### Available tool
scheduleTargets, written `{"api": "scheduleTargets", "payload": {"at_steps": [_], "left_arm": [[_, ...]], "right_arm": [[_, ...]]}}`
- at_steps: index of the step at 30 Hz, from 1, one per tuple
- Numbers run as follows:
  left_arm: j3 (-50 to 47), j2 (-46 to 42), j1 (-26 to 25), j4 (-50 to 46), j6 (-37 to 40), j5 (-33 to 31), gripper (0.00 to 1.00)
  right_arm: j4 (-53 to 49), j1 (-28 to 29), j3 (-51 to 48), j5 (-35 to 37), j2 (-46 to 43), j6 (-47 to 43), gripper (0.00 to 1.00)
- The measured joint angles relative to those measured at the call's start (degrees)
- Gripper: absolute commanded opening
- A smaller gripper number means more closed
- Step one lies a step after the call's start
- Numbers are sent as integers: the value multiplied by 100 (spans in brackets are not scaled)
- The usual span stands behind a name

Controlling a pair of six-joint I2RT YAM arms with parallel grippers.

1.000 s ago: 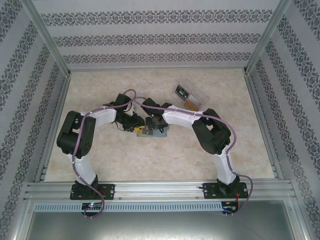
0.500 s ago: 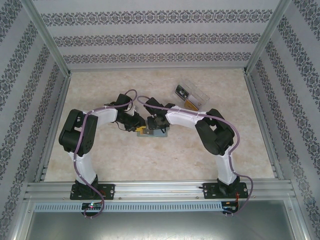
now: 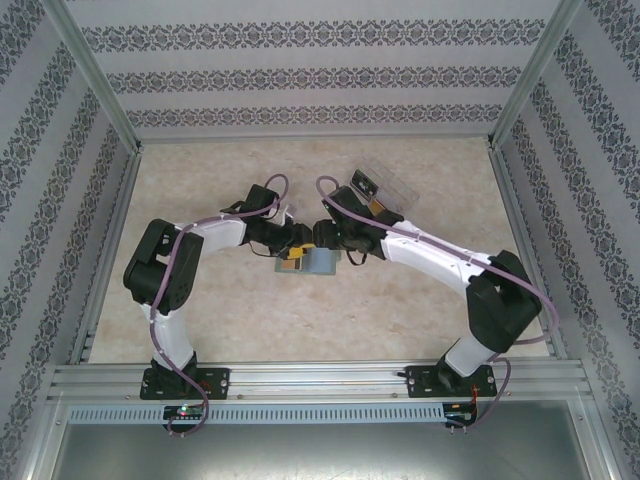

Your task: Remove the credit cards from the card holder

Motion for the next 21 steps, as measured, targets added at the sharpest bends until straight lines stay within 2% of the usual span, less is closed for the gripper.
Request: {"api": "scheduleTargets", "payload": {"at_steps": [6,14,21], "left_arm": [[278,76,-116,105,-184,-57,53],[404,81,72,-177,-66,-629,39],[404,81,103,-417,48,-905,34]], "right_arm": [[-17,-94,-402,15,-208,59,46],[94,-116,-282,-203,223,-39,22],[116,-79,114,-376,1080,-85,18]]}}
